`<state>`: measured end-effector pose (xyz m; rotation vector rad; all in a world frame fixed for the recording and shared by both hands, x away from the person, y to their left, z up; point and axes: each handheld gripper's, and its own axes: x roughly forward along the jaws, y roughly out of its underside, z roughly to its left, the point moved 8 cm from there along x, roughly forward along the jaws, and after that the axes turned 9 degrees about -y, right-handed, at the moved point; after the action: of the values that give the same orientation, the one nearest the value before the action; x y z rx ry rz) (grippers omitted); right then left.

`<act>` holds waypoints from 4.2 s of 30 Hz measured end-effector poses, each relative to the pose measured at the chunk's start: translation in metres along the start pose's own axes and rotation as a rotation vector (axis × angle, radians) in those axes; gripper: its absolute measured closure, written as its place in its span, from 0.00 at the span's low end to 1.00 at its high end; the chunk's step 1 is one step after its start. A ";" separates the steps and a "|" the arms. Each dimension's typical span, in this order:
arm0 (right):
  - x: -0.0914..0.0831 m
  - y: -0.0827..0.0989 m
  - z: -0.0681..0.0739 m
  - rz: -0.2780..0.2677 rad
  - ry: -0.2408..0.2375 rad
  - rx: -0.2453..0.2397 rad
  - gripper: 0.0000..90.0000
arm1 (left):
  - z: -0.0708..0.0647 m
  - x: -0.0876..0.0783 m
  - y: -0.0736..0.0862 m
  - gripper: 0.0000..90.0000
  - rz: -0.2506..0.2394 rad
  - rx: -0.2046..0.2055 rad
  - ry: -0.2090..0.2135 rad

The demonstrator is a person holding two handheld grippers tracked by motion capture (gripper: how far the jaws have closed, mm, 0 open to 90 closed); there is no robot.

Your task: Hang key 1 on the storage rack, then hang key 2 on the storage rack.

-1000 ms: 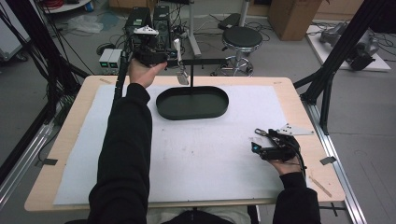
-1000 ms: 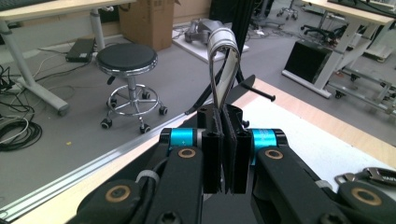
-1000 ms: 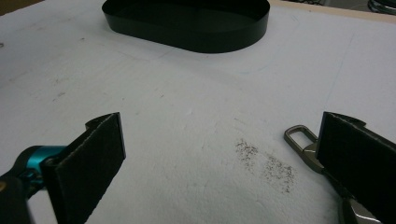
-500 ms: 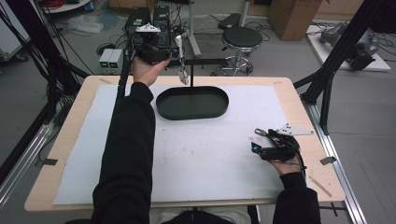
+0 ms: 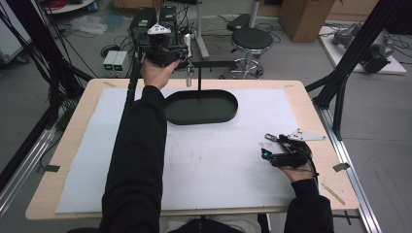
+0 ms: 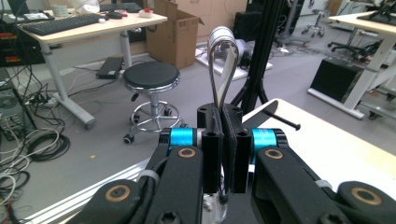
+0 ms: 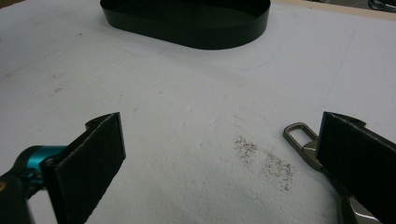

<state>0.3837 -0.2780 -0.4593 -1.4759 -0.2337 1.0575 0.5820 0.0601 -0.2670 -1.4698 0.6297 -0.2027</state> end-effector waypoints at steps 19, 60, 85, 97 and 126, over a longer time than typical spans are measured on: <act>0.001 0.000 -0.001 0.001 -0.002 0.001 0.01 | 0.019 0.014 0.003 0.95 -0.020 -0.095 -0.056; 0.000 0.001 -0.001 0.005 -0.005 0.012 0.01 | 0.014 -0.063 0.062 0.07 0.146 -0.023 0.089; 0.001 0.002 -0.001 0.014 -0.005 0.008 0.01 | -0.004 -0.121 0.107 0.07 0.146 0.037 0.126; 0.001 0.003 -0.001 0.016 -0.004 0.010 0.01 | 0.009 -0.147 0.149 0.07 0.184 0.021 0.102; -0.001 0.004 -0.007 0.021 0.016 0.019 0.01 | 0.017 -0.193 0.222 0.07 0.263 0.028 0.059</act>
<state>0.3859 -0.2844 -0.4631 -1.4724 -0.1963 1.0617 0.3777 0.1968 -0.4284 -1.3425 0.8573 -0.0503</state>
